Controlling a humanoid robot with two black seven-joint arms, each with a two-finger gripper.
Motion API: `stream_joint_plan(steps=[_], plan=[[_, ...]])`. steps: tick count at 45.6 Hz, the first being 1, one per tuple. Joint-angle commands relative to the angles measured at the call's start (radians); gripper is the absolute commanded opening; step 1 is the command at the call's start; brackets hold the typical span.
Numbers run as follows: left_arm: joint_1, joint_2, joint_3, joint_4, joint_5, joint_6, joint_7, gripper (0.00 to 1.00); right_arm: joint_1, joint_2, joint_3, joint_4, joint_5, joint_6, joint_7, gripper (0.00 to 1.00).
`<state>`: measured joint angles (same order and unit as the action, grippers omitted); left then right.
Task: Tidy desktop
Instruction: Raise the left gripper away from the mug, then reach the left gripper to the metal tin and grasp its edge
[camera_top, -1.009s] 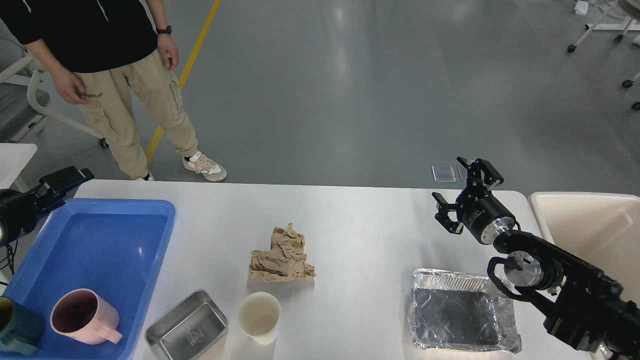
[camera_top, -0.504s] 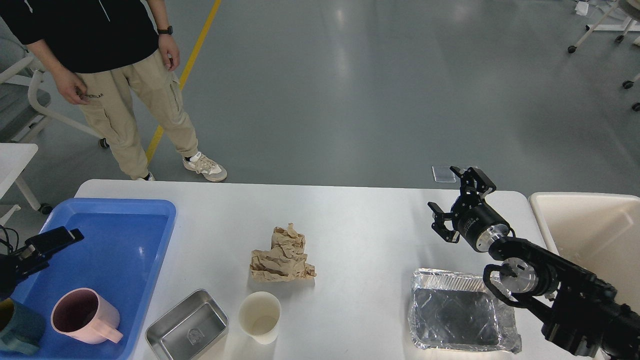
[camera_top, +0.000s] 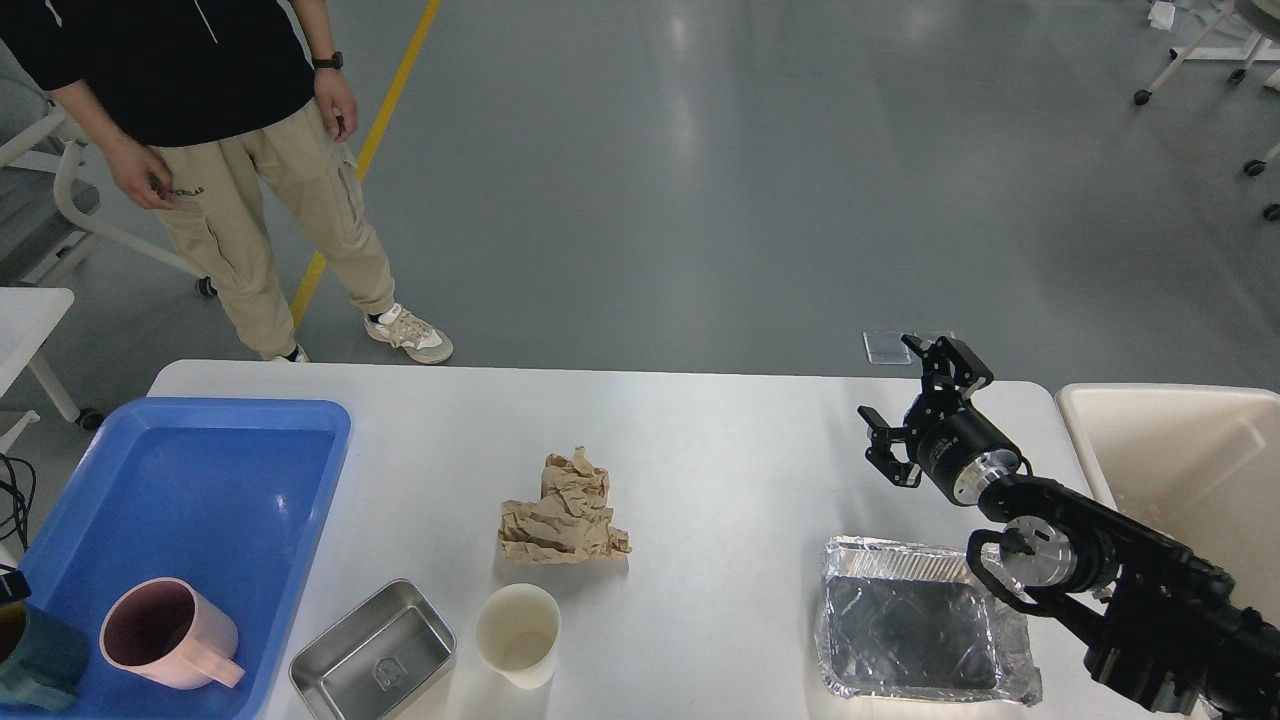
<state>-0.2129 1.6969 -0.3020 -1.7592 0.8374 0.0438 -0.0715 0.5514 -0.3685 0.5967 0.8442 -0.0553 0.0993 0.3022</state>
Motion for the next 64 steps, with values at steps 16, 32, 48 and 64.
stream_joint_plan(steps=[16, 32, 48, 64], plan=[[-0.026, 0.024, -0.067, 0.03, 0.267, -0.077, -0.096, 0.97, -0.002, 0.005, 0.0, 0.013, 0.0, -0.012, 0.002, 1.0], [-0.166, -0.272, -0.157, 0.17, 0.732, -0.381, -0.114, 0.97, 0.002, 0.014, 0.0, 0.015, 0.0, -0.018, 0.003, 1.0], [-0.364, -0.58, -0.137, 0.319, 0.928, -0.588, -0.128, 0.97, 0.018, 0.025, 0.002, 0.016, 0.0, -0.032, 0.003, 1.0], [-0.384, -0.801, -0.101, 0.388, 1.175, -0.648, -0.199, 0.97, 0.022, 0.033, 0.002, 0.016, 0.0, -0.038, 0.005, 1.0]])
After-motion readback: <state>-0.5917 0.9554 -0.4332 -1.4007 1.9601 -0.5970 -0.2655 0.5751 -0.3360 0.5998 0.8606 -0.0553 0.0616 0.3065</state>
